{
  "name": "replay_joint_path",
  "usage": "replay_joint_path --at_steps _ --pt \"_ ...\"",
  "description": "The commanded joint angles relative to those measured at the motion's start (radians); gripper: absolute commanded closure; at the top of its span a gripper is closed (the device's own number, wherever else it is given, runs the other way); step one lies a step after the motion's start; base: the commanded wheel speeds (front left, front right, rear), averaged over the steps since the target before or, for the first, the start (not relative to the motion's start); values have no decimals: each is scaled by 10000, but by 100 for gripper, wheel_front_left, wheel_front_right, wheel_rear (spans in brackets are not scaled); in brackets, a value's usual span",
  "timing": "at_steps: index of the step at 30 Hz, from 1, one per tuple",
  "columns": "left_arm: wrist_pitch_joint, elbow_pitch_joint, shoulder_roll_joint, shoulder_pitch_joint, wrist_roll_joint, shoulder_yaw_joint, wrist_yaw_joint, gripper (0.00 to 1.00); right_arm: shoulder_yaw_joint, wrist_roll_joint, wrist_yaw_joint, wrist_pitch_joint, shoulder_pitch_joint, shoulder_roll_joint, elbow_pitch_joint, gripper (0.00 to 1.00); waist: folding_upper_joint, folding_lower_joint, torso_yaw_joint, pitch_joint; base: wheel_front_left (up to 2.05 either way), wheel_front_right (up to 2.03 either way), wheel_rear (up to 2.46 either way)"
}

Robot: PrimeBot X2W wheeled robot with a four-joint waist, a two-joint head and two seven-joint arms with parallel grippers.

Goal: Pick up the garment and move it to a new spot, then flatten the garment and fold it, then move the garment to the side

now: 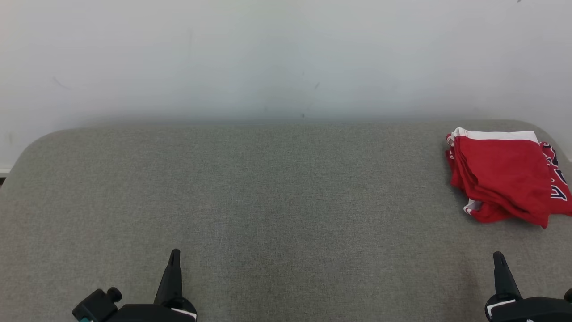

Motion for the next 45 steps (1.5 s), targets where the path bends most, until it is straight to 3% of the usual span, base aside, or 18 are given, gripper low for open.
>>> replay_joint_path --at_steps 1,45 --pt "24 -43 -16 -319 -326 -21 -2 100 -95 291 -7 87 -237 -14 -78 100 0 -1 -6 4 0 0 0" --pt "603 684 -90 -1563 -4724 -426 2 100 -1292 4544 -15 1786 -1127 -11 386 100 0 -1 -236 123 0 0 0"
